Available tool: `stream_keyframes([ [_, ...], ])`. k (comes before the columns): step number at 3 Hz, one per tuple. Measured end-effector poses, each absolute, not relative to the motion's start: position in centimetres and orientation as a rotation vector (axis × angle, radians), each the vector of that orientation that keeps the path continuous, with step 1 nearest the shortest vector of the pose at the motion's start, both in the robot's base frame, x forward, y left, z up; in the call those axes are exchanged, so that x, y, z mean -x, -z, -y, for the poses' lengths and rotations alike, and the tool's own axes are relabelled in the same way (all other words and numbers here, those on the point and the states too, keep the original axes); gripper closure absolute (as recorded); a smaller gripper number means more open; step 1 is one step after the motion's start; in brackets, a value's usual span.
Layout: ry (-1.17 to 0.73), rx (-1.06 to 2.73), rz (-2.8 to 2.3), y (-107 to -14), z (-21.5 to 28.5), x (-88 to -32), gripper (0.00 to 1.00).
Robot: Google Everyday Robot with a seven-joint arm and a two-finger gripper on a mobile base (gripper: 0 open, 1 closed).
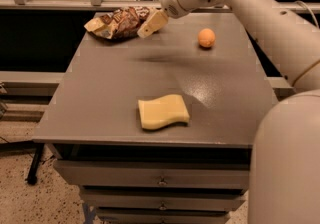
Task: Move brown chip bag near sponge
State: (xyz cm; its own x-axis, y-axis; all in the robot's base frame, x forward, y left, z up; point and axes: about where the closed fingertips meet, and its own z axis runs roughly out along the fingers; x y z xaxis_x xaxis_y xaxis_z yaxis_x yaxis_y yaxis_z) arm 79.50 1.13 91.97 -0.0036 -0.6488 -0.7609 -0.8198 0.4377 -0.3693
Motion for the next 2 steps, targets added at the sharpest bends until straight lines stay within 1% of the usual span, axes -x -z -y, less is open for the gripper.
stream_keyframes([
  [2,-0.269,1.226,-1.684,-88.5,-5.5,-86.1,0.00],
])
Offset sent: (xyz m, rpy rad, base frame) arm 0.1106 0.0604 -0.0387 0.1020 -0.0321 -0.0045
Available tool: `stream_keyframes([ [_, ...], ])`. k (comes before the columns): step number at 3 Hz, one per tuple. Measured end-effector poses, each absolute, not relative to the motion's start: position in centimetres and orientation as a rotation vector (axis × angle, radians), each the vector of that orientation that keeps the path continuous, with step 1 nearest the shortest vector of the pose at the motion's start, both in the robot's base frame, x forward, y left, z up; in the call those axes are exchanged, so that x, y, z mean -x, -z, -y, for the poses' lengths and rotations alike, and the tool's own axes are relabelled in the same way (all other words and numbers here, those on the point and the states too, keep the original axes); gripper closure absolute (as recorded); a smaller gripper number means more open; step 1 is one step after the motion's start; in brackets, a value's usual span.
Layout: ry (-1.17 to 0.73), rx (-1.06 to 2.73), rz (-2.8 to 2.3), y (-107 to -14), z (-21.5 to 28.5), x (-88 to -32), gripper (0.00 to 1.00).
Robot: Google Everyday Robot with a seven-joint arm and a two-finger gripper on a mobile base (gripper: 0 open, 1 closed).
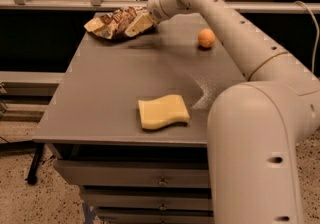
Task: Move brown chip bag near sponge
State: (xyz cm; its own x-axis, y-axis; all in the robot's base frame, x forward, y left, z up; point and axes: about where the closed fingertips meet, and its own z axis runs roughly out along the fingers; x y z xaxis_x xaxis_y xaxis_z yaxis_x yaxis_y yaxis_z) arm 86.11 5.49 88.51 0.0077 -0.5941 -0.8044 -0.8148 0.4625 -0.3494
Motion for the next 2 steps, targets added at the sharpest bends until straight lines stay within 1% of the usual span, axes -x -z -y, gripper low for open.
stream_keyframes([
  [1,-0.274,1.227,-1.680,-87.76,-6.75,-87.94,0.23],
  [2,-0.263,1.226,-1.691,-87.32,-6.66,-88.46,0.46],
])
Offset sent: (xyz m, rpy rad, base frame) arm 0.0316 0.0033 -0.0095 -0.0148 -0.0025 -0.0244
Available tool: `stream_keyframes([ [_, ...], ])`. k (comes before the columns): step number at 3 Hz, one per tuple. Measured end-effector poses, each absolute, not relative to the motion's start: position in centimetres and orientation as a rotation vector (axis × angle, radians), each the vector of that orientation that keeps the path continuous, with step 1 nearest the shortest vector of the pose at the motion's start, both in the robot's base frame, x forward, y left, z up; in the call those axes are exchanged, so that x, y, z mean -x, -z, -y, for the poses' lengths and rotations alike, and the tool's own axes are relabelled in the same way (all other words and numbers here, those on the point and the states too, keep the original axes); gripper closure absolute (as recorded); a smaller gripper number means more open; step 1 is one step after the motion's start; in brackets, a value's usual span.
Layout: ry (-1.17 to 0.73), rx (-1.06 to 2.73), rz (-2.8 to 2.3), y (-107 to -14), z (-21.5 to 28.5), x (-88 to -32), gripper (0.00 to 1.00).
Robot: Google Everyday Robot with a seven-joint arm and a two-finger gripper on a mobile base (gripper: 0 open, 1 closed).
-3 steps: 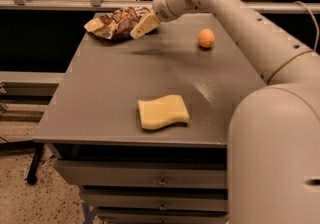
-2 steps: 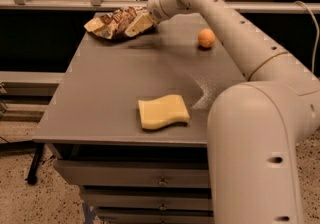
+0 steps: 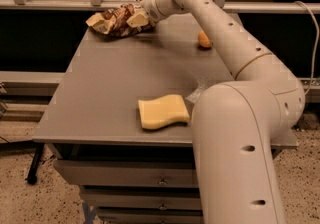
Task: Move brown chip bag near sponge
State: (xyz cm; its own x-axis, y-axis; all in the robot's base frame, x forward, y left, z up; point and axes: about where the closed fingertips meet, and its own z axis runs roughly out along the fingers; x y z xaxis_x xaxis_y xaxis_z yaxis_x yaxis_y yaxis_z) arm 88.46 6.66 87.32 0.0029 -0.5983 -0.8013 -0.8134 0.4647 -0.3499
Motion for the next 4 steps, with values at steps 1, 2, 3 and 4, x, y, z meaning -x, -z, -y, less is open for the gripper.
stream_keyframes([
  [1,-0.231,1.229,-1.689,-87.7,-6.0,-88.4,0.69],
  [2,-0.201,1.234,-1.670,-88.8,-5.3,-87.7,0.93],
  [3,-0.187,1.237,-1.654,-89.7,-5.0,-87.0,1.00],
  [4,-0.190,1.241,-1.615,-91.4,-5.2,-85.7,1.00],
])
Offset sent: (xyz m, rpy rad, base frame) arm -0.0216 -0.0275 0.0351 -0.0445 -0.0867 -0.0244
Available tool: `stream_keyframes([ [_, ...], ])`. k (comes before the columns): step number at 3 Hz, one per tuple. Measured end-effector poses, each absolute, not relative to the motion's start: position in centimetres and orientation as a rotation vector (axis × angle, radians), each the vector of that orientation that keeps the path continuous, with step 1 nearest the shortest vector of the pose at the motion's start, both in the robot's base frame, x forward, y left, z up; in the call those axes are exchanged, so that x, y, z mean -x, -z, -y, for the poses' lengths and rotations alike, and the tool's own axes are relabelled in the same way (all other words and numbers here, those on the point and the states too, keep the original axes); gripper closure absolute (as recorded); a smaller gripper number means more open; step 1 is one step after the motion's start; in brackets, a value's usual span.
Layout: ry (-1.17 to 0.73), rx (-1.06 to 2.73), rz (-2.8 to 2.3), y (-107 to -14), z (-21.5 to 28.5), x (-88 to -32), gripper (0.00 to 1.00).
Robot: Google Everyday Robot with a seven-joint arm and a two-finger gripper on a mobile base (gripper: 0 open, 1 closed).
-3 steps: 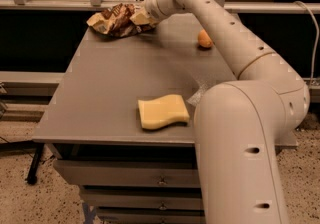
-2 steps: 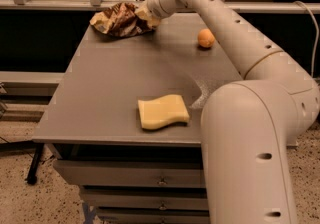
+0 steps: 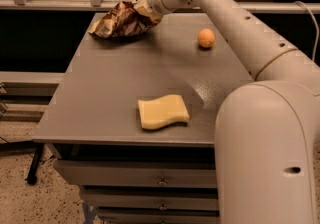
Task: Move brown chip bag near sponge
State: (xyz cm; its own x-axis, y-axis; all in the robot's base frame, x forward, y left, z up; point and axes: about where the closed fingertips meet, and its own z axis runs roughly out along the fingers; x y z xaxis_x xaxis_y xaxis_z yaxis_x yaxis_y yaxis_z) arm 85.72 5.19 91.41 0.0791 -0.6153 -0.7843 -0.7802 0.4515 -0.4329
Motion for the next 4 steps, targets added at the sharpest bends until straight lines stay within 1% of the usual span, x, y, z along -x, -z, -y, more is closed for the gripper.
stream_keyframes([
  [1,-0.213,1.251,-1.585,-93.0,-5.5,-83.8,1.00],
  [3,-0.261,1.248,-1.601,-95.6,-3.9,-77.3,1.00],
  [4,-0.255,1.212,-1.677,-95.1,-0.5,-72.2,1.00],
])
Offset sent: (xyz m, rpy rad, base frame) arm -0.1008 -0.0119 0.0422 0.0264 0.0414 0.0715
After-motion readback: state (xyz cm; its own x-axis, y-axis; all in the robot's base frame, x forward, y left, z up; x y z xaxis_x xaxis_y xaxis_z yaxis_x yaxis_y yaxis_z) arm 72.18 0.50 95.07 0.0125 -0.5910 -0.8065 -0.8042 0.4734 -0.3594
